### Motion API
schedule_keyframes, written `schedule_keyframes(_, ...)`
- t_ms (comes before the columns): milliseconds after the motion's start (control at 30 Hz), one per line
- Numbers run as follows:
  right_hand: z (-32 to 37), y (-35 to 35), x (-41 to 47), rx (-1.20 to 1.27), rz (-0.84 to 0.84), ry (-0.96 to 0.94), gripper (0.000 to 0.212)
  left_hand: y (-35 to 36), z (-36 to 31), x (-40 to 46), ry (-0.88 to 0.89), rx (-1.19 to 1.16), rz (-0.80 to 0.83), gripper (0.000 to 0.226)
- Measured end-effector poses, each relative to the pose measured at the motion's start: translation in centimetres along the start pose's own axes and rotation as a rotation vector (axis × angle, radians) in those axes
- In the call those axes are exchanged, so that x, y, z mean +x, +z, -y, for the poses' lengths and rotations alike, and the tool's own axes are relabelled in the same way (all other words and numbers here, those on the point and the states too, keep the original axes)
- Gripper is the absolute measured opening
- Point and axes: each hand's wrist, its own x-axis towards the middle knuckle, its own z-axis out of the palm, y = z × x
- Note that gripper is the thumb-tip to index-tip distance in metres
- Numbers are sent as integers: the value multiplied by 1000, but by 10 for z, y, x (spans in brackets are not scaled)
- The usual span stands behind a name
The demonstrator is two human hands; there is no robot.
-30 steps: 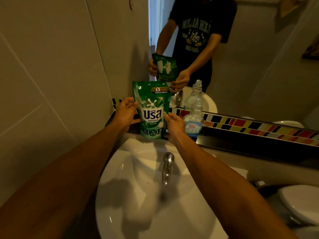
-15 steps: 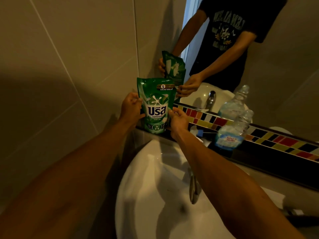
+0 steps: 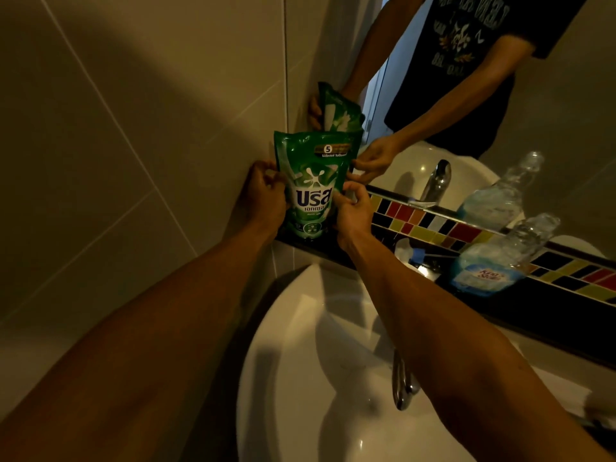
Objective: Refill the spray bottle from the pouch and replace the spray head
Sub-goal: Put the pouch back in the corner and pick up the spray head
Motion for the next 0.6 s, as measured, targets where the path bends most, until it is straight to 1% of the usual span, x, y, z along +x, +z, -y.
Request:
schedule_keyframes(67,0,0,1,2,5,-10,22,1,5,1,-3,-57,1,16)
schedule_keyframes(133,0,-1,1,-9,12,-14,23,1,13,3,-3,-71,-7,25)
schedule_keyframes(200,1,-5,-2,-33,23,-21,26,-1,18,4,5,-41,-19,37)
schedule_keyframes(300,7,-14,-12,-81,30,-28,36,-1,19,-5,8,32,-32,39)
schedule_keyframes(400,10,-31,-26,-102,5,-14,38,1,13,-24,-28,132,-85,53)
schedule_keyframes(500,11,-53,-44,-140,-36,-31,42,2,14,-47,-52,193,-70,52)
schedule_keyframes(600,12,-79,-59,-196,-106,-59,47,14,21,-68,-48,300,-29,41)
